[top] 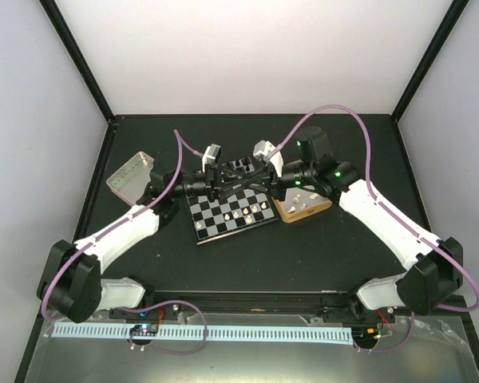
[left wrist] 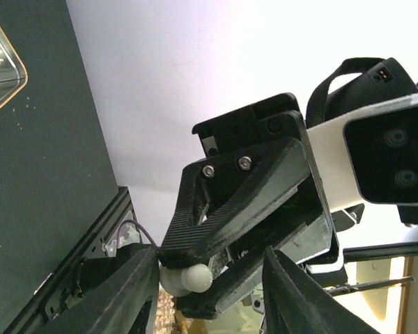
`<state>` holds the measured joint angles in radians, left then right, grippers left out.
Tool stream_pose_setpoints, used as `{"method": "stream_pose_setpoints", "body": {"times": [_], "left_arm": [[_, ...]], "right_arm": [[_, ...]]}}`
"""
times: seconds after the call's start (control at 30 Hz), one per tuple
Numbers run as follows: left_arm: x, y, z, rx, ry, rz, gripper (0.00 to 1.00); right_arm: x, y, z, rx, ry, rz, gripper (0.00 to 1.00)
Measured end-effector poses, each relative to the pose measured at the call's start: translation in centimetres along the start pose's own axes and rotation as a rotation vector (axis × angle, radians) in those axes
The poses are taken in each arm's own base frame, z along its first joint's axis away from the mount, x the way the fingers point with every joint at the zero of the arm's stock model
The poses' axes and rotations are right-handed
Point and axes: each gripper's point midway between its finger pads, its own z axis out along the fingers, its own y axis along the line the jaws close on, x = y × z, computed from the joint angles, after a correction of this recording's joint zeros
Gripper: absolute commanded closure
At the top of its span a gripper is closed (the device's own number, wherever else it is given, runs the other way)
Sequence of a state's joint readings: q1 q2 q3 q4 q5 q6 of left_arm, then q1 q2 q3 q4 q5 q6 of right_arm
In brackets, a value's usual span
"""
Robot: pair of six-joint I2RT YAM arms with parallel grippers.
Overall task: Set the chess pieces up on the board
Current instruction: Place the chess piece on the chessboard.
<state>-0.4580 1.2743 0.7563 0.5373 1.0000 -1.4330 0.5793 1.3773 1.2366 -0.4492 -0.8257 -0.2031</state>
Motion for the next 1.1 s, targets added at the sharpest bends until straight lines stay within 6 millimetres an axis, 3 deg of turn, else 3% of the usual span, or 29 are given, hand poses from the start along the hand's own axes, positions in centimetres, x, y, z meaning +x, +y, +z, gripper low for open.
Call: {"method": "stream_pose_setpoints", "body": {"times": [0.43,0.63,0.7,0.87,1.0,1.1], "left_arm": [[0.1,2.3,-0.2,-0.096,0.015,0.001,0.93],[0.2,2.8,-0.1,-0.117,0.034,0.027,0.98],[0.1,2.7,-0.1,-0.120,0.036,0.035,0.98],[0.0,3.0,-0.1,-0.149,0.033,0.070,0.98],[-0.6,4.4,-0.6,-0.231,-0.004,0.115,0.98],[-1.1,5.9,-1.5,-0.330,-0.058,0.166,0.99]], "right_arm": [[1.5,0.0,0.5,0.060,0.091,-0.041,0.91],[2.0,-0.1,0.4,0.074,0.115,-0.030,0.88],[2.1,-0.1,0.4,0.078,0.116,-0.030,0.82],[1.9,-0.2,0.5,0.092,0.118,-0.019,0.45],[1.5,-1.0,0.4,0.141,0.110,0.012,0.33],[1.2,-1.7,0.2,0.192,0.087,0.039,0.31]]}}
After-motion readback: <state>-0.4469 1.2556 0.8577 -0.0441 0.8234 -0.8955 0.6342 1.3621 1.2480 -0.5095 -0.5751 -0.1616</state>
